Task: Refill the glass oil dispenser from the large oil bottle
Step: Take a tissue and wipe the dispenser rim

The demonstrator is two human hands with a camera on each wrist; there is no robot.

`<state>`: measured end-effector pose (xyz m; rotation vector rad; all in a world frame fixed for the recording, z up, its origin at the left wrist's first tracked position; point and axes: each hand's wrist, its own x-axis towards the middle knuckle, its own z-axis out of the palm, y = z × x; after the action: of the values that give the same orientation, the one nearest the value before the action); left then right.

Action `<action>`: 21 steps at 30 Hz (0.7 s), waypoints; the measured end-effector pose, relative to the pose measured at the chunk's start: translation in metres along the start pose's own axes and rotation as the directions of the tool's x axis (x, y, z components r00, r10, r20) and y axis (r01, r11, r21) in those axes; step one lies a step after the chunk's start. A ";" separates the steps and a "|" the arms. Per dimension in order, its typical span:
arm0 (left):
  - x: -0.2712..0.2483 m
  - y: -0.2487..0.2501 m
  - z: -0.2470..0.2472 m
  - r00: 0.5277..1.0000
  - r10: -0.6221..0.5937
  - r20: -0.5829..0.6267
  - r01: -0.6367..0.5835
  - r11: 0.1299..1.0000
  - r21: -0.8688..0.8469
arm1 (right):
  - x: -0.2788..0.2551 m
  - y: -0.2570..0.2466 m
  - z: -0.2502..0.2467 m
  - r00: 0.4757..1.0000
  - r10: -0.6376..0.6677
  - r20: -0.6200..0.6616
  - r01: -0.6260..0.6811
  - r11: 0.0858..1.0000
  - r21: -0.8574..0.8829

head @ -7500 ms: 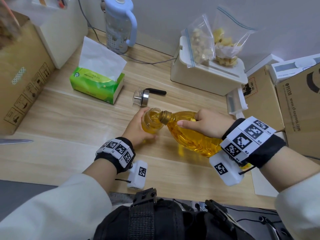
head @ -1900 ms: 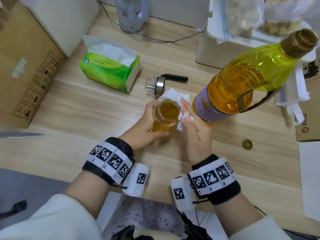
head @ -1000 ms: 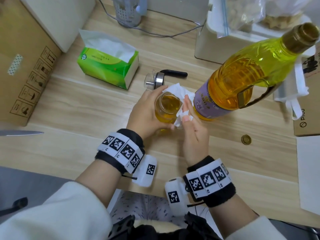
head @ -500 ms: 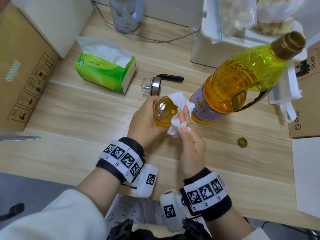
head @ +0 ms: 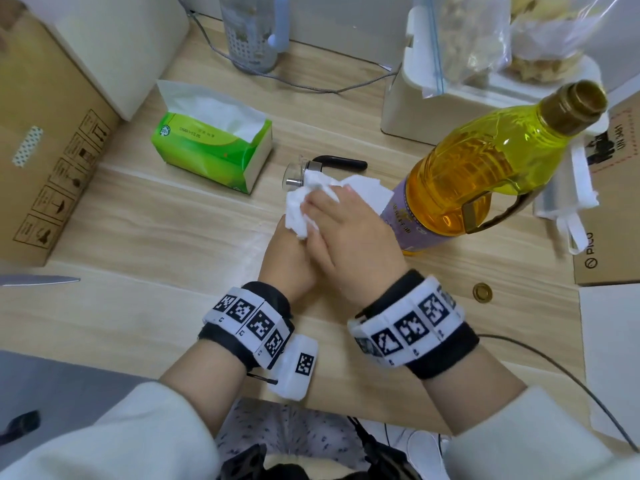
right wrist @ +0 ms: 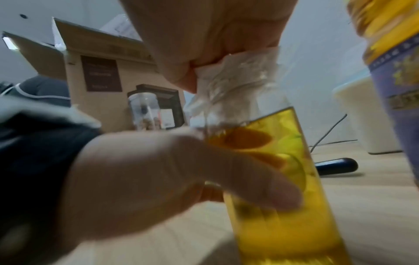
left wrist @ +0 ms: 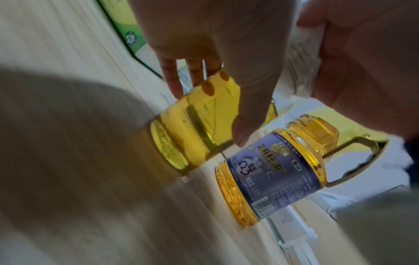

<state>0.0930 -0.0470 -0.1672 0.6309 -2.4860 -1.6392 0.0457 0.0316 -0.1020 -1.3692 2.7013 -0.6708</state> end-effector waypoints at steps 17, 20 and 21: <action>0.006 -0.004 -0.002 0.990 0.142 -0.026 -0.144 0.978 -0.153 | -0.030 0.046 0.019 0.695 0.624 0.357 -0.486 0.041 0.873; 0.005 0.003 -0.010 0.984 0.177 0.024 -0.173 0.977 -0.124 | -0.016 0.046 0.017 0.737 0.586 0.336 -0.459 0.069 0.886; 0.005 0.006 -0.013 0.980 0.196 0.036 -0.190 0.975 -0.115 | -0.013 0.047 0.018 0.740 0.577 0.346 -0.454 0.048 0.890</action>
<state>0.0910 -0.0585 -0.1571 0.3294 -2.3801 -1.7209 0.0224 0.0592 -0.1389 0.0402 1.7455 -1.8148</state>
